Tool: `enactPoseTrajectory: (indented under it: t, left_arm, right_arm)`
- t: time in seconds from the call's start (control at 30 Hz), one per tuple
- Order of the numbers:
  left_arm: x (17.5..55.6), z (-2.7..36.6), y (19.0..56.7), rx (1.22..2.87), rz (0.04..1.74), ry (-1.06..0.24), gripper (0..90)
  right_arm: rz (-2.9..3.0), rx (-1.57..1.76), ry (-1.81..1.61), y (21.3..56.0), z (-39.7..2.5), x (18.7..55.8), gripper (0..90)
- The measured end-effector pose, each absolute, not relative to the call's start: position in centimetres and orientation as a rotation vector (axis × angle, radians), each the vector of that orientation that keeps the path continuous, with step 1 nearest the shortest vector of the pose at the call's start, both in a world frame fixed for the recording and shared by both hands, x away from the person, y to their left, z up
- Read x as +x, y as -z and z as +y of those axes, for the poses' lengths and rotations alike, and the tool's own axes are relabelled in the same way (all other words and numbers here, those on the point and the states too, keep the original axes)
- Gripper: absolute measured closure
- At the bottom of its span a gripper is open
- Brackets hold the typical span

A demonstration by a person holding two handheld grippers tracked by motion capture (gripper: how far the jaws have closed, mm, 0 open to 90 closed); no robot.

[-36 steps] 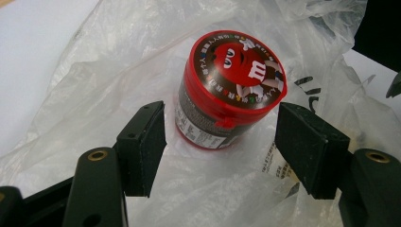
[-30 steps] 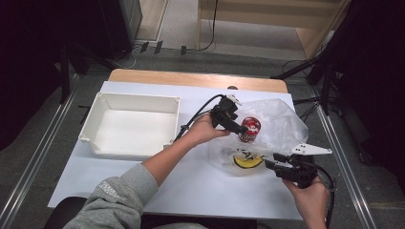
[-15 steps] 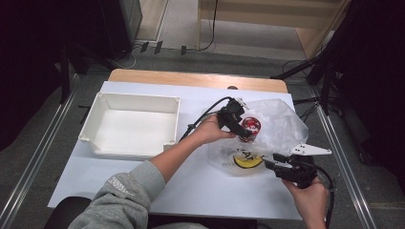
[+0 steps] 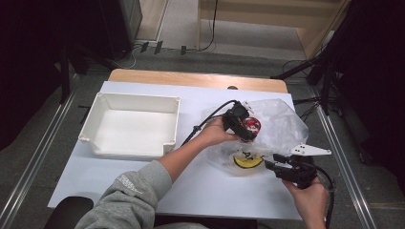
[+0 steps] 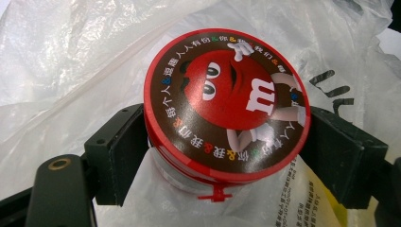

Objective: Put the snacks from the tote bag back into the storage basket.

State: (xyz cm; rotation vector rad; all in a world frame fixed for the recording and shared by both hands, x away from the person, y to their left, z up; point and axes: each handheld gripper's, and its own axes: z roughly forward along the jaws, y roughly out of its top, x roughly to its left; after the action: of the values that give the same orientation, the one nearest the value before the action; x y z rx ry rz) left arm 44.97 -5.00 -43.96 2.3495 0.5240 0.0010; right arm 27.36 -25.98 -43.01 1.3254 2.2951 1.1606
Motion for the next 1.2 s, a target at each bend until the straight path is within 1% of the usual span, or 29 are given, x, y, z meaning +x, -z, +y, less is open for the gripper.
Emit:
enactPoseTrajectory:
  t: [0.33,0.47,0.6,0.83,1.13,1.2]
  left_arm:
    - [45.0,-5.5,45.0,2.352,0.507,-0.036,18.1]
    - [44.9,-5.8,45.5,2.377,0.514,-0.081,20.7]
    - [44.9,-6.0,46.1,2.374,0.525,-0.079,20.9]
    - [44.8,-6.0,46.1,2.352,0.515,-0.095,22.4]
    - [45.0,-5.6,45.9,2.316,0.542,-0.09,25.7]
    - [44.9,-5.7,45.9,2.325,0.525,-0.109,25.7]
  right_arm:
    - [2.302,1.334,-1.153,43.3,-25.9,27.4,53.5]
    - [2.31,1.331,-1.15,43.4,-25.8,27.4,53.5]
    - [2.305,1.328,-1.156,43.3,-25.8,27.4,53.5]
    - [2.301,1.335,-1.165,43.3,-26.0,27.4,53.5]
    - [2.3,1.335,-1.171,43.4,-26.0,27.4,53.6]
    - [2.301,1.336,-1.171,43.4,-26.0,27.4,53.6]
